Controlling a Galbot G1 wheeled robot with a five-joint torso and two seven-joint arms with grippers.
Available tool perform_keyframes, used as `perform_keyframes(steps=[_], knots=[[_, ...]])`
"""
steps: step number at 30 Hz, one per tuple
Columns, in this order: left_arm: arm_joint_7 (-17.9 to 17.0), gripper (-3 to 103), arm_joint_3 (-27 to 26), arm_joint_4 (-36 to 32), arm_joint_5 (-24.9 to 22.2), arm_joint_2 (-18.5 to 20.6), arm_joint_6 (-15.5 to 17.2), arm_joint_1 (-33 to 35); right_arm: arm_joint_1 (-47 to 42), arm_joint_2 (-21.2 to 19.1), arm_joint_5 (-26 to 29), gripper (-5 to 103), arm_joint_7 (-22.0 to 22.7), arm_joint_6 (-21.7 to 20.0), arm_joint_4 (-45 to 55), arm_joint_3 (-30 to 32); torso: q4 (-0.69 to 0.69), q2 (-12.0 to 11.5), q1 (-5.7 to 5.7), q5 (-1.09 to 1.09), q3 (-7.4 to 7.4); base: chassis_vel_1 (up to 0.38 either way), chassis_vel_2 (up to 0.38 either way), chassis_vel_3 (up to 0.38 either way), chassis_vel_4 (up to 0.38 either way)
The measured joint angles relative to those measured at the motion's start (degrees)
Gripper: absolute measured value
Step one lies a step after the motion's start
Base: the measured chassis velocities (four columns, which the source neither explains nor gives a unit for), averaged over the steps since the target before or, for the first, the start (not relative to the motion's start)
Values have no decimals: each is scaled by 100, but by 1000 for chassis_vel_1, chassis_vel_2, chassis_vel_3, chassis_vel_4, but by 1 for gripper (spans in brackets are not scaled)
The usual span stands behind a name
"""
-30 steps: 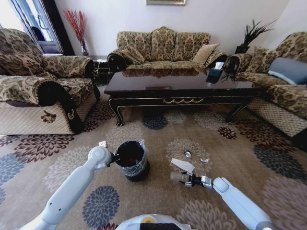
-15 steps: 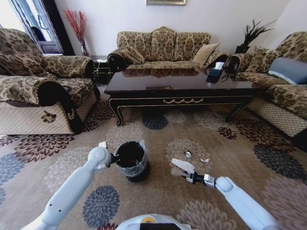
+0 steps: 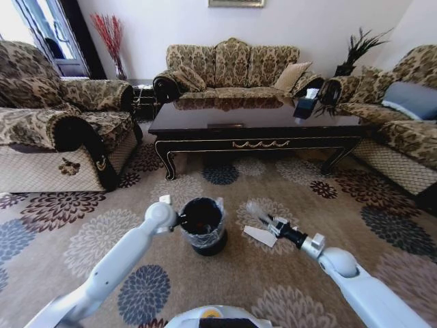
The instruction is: Move to the front of the table and pick up the trash from the floor, then place it into the trash bin.
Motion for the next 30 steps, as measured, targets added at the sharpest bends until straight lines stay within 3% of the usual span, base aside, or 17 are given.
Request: perform_keyframes(steps=[2,9,12,14,17,20,23,30], knots=[[-68,0,342,71,-52,-201,-14,-241,-111,60,142,23,382,-118,443,87,1,0,0,0,0,0,0,0,0],[-140,0,1070,476,-95,-789,-44,-717,-316,273,537,23,1062,-458,1479,130,-2,0,0,0,0,0,0,0,0],[-158,0,1377,593,-138,-1119,-49,-948,-405,394,935,23,1407,-762,1987,25,4,0,0,0,0,0,0,0,0],[-166,0,1442,614,-151,-1192,-51,-994,-428,415,986,23,1443,-794,2048,17,4,0,0,0,0,0,0,0,0],[-207,0,1705,733,-247,-1657,-52,-1212,-650,591,996,23,1528,-859,2213,63,-5,0,0,0,-1,0,0,0,0],[-202,0,1773,741,-261,-1772,-55,-1254,-668,637,872,23,1529,-844,2144,14,-5,0,0,0,-1,0,0,0,0],[-243,0,1795,733,-250,-1798,-66,-1259,-684,683,720,23,1515,-792,2026,-26,3,0,0,0,0,0,0,0,0],[-255,0,1787,572,-258,-1686,-87,-1225,-703,698,665,23,1453,-746,1866,-14,0,0,0,-1,0,0,0,0,0]])
